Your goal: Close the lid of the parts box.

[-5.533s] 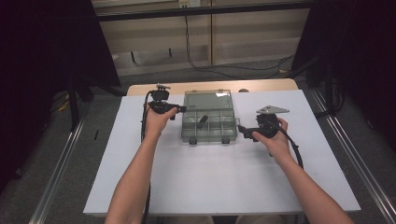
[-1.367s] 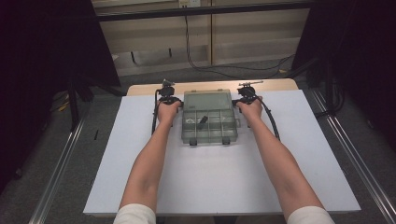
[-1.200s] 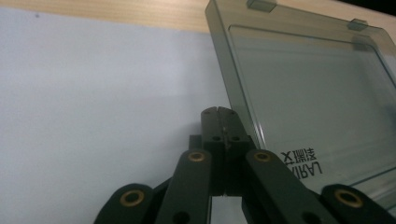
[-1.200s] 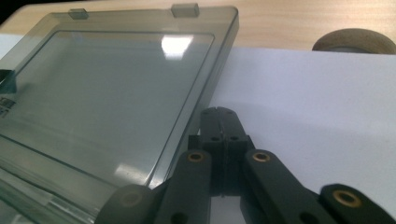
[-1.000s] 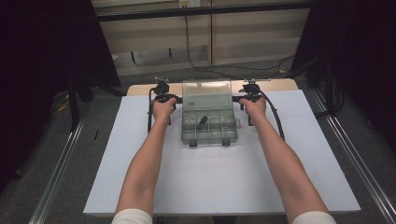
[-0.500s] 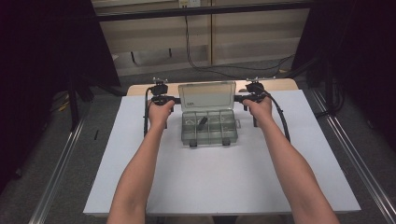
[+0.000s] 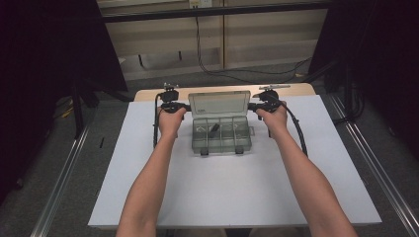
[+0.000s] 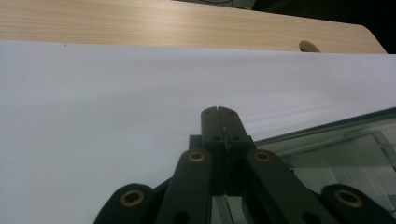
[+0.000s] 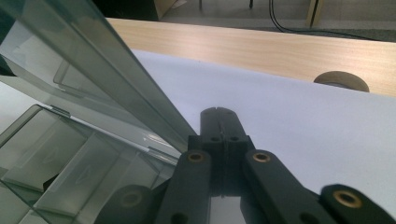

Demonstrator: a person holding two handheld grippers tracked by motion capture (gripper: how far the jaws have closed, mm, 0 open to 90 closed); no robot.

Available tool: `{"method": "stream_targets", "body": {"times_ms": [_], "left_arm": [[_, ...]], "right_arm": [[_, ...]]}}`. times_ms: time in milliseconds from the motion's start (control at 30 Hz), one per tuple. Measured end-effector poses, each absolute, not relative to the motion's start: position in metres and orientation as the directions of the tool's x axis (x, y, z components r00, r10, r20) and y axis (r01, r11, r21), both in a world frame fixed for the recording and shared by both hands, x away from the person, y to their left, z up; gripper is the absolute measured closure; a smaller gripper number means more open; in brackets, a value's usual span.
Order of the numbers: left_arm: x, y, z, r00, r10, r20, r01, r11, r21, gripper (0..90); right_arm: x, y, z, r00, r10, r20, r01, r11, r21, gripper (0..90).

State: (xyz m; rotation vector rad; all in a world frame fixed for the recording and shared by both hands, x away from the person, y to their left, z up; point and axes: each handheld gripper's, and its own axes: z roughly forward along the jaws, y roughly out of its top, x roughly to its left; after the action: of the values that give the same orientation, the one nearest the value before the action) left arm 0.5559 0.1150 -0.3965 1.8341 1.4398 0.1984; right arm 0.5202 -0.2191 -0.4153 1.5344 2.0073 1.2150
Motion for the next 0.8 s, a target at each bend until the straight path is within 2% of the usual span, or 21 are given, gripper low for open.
{"method": "stream_targets", "body": {"times_ms": [800], "left_arm": [[0.545,0.116,-0.398,0.340,0.880,-0.331,0.759,-0.049,0.649,90.0]], "right_arm": [[0.507,-0.216,-0.417,-0.370,0.909,0.192,0.619,0.087,0.781,90.0]]}}
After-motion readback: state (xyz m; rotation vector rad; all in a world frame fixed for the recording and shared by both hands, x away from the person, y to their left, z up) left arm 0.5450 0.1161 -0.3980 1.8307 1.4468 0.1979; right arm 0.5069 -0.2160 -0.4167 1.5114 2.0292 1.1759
